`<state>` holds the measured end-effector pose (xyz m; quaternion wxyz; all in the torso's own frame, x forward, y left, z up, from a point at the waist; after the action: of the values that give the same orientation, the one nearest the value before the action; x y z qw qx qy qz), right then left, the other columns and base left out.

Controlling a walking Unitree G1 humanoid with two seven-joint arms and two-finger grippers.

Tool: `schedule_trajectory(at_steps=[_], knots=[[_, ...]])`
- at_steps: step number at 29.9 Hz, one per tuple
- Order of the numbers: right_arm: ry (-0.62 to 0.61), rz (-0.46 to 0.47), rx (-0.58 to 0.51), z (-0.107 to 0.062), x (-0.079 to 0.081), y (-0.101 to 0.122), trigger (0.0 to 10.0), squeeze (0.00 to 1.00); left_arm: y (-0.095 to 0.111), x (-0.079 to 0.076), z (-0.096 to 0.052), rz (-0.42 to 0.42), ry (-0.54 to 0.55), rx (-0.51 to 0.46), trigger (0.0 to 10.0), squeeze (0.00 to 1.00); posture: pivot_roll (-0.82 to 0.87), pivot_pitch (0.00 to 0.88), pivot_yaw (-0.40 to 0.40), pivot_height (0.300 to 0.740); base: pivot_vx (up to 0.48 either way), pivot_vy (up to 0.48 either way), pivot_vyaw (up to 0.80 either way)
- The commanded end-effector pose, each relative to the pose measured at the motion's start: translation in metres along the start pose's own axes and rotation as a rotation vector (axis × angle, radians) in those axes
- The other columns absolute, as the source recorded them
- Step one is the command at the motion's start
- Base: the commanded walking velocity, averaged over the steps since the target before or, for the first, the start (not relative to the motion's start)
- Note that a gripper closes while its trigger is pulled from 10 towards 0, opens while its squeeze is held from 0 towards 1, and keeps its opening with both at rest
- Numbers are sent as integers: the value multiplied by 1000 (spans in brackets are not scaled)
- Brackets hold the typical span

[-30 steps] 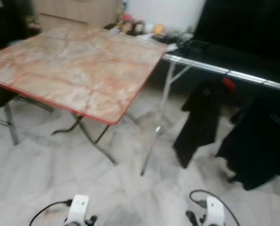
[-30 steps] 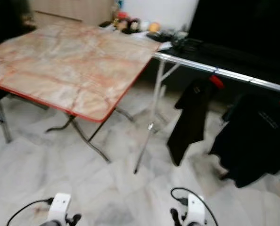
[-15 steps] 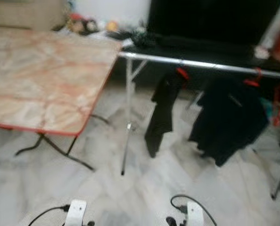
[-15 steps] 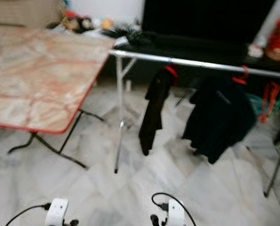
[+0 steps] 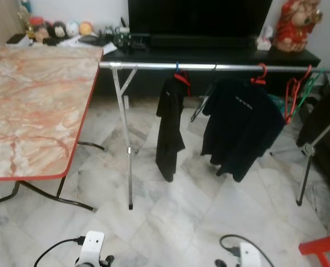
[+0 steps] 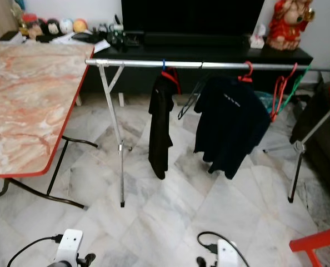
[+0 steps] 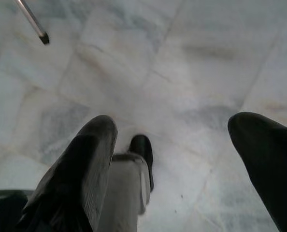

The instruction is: Hang hanger

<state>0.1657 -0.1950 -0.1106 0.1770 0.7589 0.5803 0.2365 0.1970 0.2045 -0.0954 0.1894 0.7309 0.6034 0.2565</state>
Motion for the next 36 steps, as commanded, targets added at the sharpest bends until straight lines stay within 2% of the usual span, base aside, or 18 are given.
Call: schedule_trajectory(at_steps=[1, 3, 7, 10, 17, 24, 29, 36], knots=[[6, 15, 1, 0, 3, -2, 10000, 0, -3, -1, 0, 15, -4, 13, 10000, 0, 18, 0, -49, 740, 0, -319, 0], [14, 9, -3, 3, 12, 2, 10000, 0, -4, -1, -1, 14, -5, 14, 10000, 0, 21, 0, -49, 740, 0, -319, 0], [21, 5, -6, 5, 20, 7, 10000, 0, -4, -1, -1, 16, -5, 16, 10000, 0, 21, 0, -49, 740, 0, -319, 0], [29, -1, -12, 10, 38, 18, 10000, 0, -6, -1, -1, 16, -6, 18, 10000, 0, 20, 0, -48, 740, 0, -317, 0], [38, -9, -22, 13, 50, 30, 10000, 0, -6, -2, -1, 26, -12, 17, 10000, 0, 20, 0, -47, 740, 0, -134, 0], [38, -15, -27, 13, 51, 34, 10000, 0, -6, -5, -1, 19, -22, 17, 10000, 0, 20, 0, -47, 740, 0, 0, 0], [26, -10, -24, 11, 34, 27, 10000, 0, -7, -4, -1, 12, -23, 14, 10000, 0, 22, 0, -44, 740, 0, 0, 0], [21, -14, -24, 10, 32, 27, 10000, 0, -5, -2, -1, -5, -19, 1, 10000, 0, 23, 0, -43, 740, 0, 0, 0]])
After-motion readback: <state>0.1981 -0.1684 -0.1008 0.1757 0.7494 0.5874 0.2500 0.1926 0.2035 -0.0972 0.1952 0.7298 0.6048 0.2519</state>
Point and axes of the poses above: a point about 5 cm out from each wrist's last joint towards the gripper, its own z axis pointing out of the wrist towards the gripper, its own y axis along the axis of the wrist's last joint, x = y × z, the point moved 2 cm from there along z, pointing out of the wrist towards the gripper, and after that the axes turned 4 degrees about z, right-handed, at the moved point
